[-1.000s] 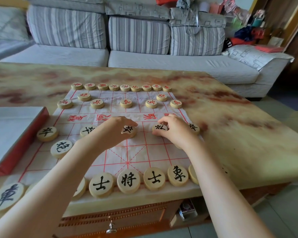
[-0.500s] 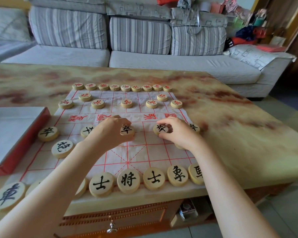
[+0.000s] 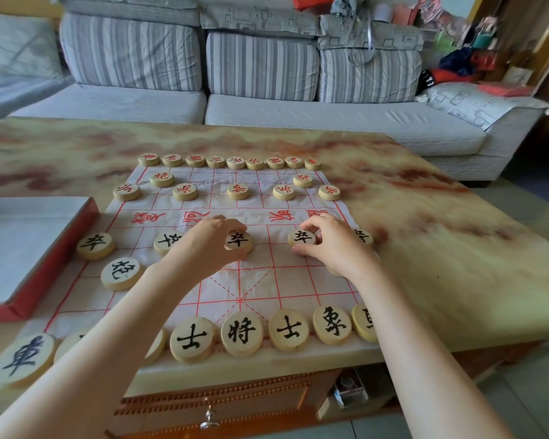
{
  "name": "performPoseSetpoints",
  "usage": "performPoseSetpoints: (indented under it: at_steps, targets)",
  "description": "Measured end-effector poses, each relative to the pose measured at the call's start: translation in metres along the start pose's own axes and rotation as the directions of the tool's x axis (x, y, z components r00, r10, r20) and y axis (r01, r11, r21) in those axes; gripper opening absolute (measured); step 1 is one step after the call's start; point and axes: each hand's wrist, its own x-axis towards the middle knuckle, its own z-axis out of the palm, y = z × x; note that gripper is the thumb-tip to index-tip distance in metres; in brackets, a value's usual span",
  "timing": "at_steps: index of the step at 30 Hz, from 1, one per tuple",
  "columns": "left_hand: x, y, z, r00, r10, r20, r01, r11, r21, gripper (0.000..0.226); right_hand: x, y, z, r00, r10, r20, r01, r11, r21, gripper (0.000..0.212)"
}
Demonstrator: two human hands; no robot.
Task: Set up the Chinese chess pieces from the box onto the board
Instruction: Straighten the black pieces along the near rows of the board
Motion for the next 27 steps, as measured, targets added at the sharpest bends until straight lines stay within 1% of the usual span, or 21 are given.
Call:
performPoseSetpoints:
  at_steps: [10,13,16,19,23,27]
  targets:
    - [0.001,-0.003,0.002,1.000,0.000,-0.013,0.000,1.000,-0.001,0.050,-0.001,-0.002,-0.001,1.000,0.003,0.017,-0.002,1.000,-0.021,0.043]
    - [0.000,-0.004,0.001,1.000,0.007,0.000,-0.007,1.000,-0.003,0.053,-0.002,-0.003,-0.002,0.999,0.009,0.041,-0.008,0.999,-0.031,0.047]
    - [-0.003,-0.004,-0.003,1.000,0.015,0.001,-0.015,1.000,-0.020,0.057,-0.002,-0.008,-0.005,0.999,-0.019,0.044,0.023,0.996,-0.081,0.054]
    - [-0.013,-0.005,-0.017,0.999,0.012,-0.047,-0.014,0.999,-0.051,0.055,-0.002,-0.021,-0.007,0.997,-0.067,0.030,0.069,0.995,-0.077,0.054]
    - [-0.039,-0.022,-0.042,0.989,-0.069,-0.129,0.056,0.994,-0.097,0.041,0.002,-0.050,-0.001,0.990,-0.134,0.051,0.135,0.991,-0.010,0.046]
    - [-0.059,-0.047,-0.064,0.972,-0.150,-0.183,0.144,0.989,-0.046,0.033,0.006,-0.087,0.014,0.973,-0.214,0.085,0.210,0.976,0.060,0.043]
